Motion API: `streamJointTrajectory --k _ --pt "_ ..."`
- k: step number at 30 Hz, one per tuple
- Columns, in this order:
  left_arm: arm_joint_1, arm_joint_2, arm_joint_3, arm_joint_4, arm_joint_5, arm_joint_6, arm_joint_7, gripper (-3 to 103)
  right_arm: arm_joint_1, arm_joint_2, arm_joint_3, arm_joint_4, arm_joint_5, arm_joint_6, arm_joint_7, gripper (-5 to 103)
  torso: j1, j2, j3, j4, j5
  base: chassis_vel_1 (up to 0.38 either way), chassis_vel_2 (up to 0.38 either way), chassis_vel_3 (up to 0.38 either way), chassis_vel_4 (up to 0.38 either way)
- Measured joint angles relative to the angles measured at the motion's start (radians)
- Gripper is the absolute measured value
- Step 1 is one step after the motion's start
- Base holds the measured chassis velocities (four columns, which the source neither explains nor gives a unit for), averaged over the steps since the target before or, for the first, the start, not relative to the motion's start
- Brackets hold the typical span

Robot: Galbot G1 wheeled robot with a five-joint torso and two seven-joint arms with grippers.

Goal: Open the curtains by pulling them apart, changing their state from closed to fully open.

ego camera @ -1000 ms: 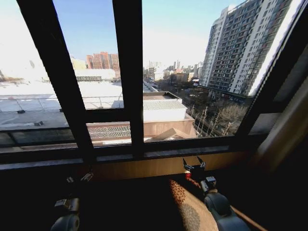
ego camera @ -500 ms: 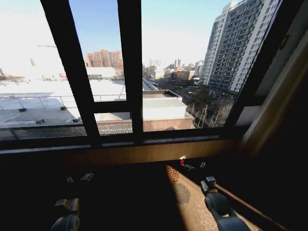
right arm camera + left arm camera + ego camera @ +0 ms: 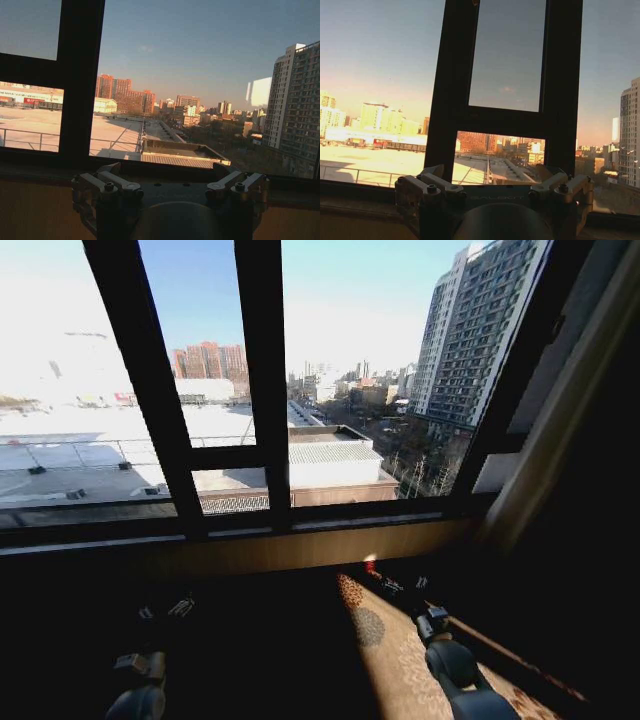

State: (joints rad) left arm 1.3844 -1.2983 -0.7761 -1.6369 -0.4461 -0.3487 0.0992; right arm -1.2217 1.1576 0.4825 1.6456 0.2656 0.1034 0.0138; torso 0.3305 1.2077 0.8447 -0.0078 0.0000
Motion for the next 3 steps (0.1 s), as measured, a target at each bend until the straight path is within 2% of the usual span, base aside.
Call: streamJointTrajectory --k 3 --pt "0.000 0.000 0.000 0.000 0.000 0.000 0.000 100 0.000 0.000 0.000 0.000 0.000 0.000 0.000 100 -0.001 0.000 0.000 -0.0002 -0.0002 0.000 0.000 0.000 0.000"
